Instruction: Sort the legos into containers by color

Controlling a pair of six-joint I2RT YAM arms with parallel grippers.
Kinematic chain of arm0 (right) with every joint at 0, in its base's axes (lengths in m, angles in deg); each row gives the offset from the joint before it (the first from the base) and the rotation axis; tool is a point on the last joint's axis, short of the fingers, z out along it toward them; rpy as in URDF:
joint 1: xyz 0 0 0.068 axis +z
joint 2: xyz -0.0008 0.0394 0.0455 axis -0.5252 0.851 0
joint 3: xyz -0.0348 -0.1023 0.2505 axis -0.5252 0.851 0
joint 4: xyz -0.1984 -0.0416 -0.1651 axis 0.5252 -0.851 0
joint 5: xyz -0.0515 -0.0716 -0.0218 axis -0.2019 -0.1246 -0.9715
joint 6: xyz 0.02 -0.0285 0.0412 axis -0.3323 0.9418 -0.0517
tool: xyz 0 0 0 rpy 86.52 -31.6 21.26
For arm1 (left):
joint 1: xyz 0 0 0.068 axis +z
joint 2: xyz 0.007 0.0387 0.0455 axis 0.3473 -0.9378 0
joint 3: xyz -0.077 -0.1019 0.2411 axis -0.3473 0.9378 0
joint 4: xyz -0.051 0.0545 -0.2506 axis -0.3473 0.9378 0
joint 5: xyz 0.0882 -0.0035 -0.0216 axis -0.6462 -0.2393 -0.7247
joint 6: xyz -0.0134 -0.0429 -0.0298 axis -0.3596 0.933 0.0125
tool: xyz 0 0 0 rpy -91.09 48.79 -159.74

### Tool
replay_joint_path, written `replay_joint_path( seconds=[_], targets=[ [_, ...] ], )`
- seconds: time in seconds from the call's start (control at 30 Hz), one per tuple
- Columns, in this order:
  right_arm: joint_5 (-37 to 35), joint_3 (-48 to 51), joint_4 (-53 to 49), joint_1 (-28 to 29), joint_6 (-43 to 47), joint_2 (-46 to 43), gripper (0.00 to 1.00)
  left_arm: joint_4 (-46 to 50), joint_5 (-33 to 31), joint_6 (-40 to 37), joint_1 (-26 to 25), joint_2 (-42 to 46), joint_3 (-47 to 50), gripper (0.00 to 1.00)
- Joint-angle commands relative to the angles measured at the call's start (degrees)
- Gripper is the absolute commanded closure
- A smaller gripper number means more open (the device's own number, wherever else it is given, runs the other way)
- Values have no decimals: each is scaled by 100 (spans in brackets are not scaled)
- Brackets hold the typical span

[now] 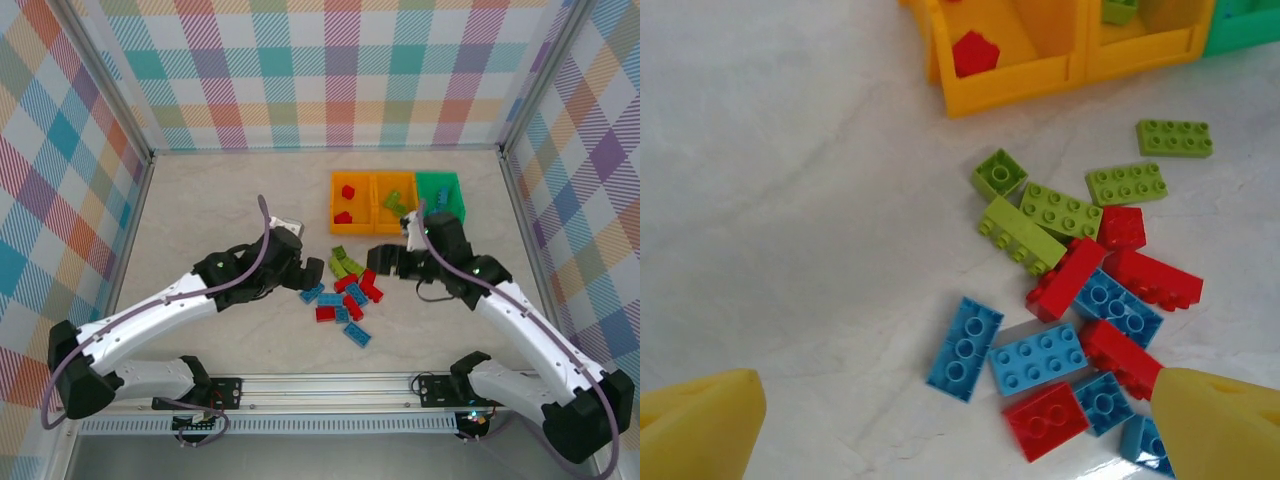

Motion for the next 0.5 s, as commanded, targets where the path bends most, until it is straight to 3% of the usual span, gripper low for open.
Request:
replay_joint_path(
  seconds=[0.0,0.13,0.27,0.47],
  targets=[
    [40,252,-655,635,-409,-198,21,-291,3,1451,55,-383,215,5],
    [13,404,-1083,1199,-561,-390,17,-500,723,1669,53,-824,415,11],
    [-85,473,-1338,1252,-668,-616,17,-651,991,2281,-341,-1074,742,21],
    [-268,524,-1310,1252,-714,-748,16,-1528,1386,2667,-642,-1643,1201,26]
  ],
)
